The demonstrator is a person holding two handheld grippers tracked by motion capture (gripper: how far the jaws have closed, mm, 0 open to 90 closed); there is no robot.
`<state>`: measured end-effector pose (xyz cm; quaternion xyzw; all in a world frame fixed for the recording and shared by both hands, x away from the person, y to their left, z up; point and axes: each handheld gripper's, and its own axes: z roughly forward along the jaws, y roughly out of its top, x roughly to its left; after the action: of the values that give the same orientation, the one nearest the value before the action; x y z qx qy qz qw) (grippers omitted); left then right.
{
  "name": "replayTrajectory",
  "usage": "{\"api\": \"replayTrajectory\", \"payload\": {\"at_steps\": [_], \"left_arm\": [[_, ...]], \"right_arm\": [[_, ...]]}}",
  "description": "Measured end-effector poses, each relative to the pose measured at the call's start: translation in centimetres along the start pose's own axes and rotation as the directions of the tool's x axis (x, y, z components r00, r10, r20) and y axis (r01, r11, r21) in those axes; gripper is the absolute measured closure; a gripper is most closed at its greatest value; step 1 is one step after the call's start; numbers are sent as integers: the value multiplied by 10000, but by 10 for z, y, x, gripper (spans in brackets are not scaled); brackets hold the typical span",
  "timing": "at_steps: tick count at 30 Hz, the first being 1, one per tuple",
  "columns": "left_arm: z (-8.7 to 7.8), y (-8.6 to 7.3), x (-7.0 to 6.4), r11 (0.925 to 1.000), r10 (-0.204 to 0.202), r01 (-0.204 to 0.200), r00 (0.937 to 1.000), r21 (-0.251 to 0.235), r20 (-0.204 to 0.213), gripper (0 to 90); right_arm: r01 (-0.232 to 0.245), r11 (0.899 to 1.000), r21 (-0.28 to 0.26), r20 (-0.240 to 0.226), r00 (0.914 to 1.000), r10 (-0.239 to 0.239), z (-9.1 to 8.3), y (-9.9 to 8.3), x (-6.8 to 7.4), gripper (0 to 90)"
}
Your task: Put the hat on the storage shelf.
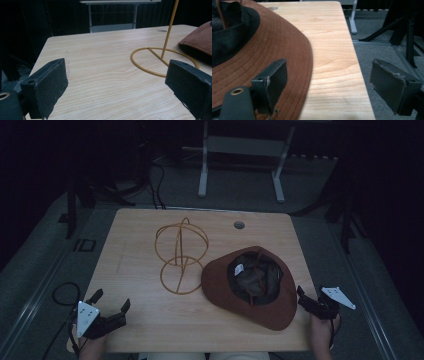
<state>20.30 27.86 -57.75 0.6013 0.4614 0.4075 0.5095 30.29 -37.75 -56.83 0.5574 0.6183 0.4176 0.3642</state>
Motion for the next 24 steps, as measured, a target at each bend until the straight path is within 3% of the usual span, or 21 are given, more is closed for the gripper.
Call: {"api": "replayTrajectory", "payload": {"at_steps": [5,8,10,12,17,21,24], "left_arm": [[1,0,1,10000,-25,25,10000,18,5,46],[2,0,0,10000,-3,3,10000,-15,33,46],[2,0,0,10000,16,-16,10000,35,-15,46],[2,0,0,10000,20,-20,10000,63,-23,46],[2,2,-1,9997,-68,70,9999,-232,119,46],[5,1,-3,9999,119,-120,9997,50,226,46],[5,1,-5,9996,272,-274,9994,120,219,46]], "right_arm": [[21,9998,185,657,9978,-33,2,1,2,141],[9,9998,214,688,9976,-24,0,0,2,141],[32,9981,621,788,9969,-81,1,0,4,142],[57,9961,875,626,9980,-112,2,1,5,141],[-441,9909,1273,134,9990,427,-4,17,9,139],[-119,9874,1579,-147,9998,144,-7,34,16,137],[-25,9886,1506,-479,9988,98,-10,44,22,137]]}}
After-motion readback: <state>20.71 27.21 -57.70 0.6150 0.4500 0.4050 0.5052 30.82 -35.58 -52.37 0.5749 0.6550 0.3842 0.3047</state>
